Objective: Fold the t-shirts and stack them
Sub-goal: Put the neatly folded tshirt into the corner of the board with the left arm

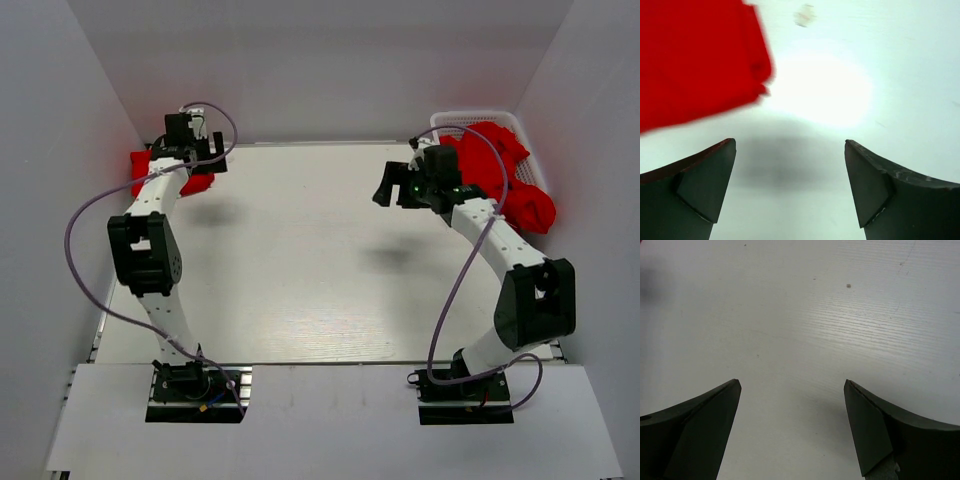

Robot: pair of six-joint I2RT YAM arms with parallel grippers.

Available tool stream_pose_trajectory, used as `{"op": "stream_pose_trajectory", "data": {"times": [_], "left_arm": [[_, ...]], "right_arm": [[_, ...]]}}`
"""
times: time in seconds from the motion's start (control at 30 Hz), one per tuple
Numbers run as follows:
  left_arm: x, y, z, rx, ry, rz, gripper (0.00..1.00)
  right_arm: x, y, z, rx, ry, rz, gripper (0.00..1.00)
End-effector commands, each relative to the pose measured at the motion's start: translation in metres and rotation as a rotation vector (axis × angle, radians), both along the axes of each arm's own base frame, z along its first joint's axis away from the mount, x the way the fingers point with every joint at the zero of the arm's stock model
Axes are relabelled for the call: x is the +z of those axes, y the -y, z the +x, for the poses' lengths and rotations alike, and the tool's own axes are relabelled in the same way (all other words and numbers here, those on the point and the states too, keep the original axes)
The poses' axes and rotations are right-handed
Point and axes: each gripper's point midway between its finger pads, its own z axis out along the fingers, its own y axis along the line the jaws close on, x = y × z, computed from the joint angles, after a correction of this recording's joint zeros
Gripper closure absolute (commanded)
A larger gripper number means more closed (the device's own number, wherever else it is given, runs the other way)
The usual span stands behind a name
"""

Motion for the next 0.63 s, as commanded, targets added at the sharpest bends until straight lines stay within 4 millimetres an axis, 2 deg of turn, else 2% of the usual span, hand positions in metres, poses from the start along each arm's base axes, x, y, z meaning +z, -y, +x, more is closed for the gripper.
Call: {"op": "stream_pose_trajectory", "data": {"times": [0.0,0.03,0.07,0.1,0.13,0.17,0.2,0.23,0.27,0.3,0.33,0.37,0.4,0.47,0.5,0.57,0.6], "left_arm": [[0.053,0.068,-0.042,-0.112,0.039,-0.216,0.00],[0.041,0.093,-0.061,-0.157,-0.011,-0.237,0.00],[0.062,0.106,-0.073,-0.177,0.041,-0.239,0.00],[0.041,0.119,-0.096,-0.197,-0.008,-0.247,0.00],[0.041,0.146,-0.113,-0.236,-0.006,-0.273,0.00],[0.042,0.156,-0.126,-0.252,0.001,-0.288,0.00],[0.042,0.163,-0.149,-0.265,0.002,-0.303,0.00],[0.041,0.177,-0.163,-0.270,-0.008,-0.321,0.00],[0.039,0.177,-0.171,-0.261,-0.008,-0.295,0.00],[0.027,0.179,-0.187,-0.252,-0.063,-0.282,0.00],[0.027,0.184,-0.196,-0.243,-0.073,-0.256,0.00],[0.030,0.186,-0.202,-0.248,-0.074,-0.242,0.00],[0.023,0.187,-0.212,-0.255,-0.094,-0.230,0.00],[0.018,0.197,-0.223,-0.282,-0.110,-0.231,0.00],[0.018,0.202,-0.226,-0.300,-0.114,-0.237,0.00],[0.022,0.209,-0.227,-0.323,-0.091,-0.243,0.00],[0.025,0.212,-0.229,-0.333,-0.084,-0.246,0.00]], "right_arm": [[0.009,0.008,-0.012,-0.014,0.042,-0.006,0.10],[0.007,0.009,-0.015,-0.021,0.034,-0.003,0.10],[0.009,0.011,-0.020,-0.022,0.039,0.000,0.10],[0.001,0.014,-0.030,-0.025,0.022,-0.004,0.10],[0.001,0.015,-0.032,-0.025,0.024,-0.002,0.10],[0.005,0.015,-0.038,-0.021,0.037,0.003,0.10],[-0.006,0.017,-0.048,-0.017,0.024,-0.002,0.10],[-0.002,0.018,-0.053,-0.019,0.032,0.006,0.10],[-0.011,0.021,-0.059,-0.027,0.013,0.003,0.10],[-0.008,0.023,-0.063,-0.035,0.022,0.005,0.10],[-0.018,0.027,-0.073,-0.041,0.011,-0.007,0.10],[-0.019,0.028,-0.076,-0.042,0.012,-0.005,0.10],[-0.016,0.032,-0.081,-0.053,0.032,-0.008,0.10],[-0.026,0.035,-0.089,-0.066,0.020,-0.006,0.10],[-0.021,0.036,-0.091,-0.068,0.043,0.000,0.10],[-0.028,0.040,-0.097,-0.087,0.037,0.001,0.10],[-0.023,0.040,-0.095,-0.090,0.060,0.008,0.10]]}}
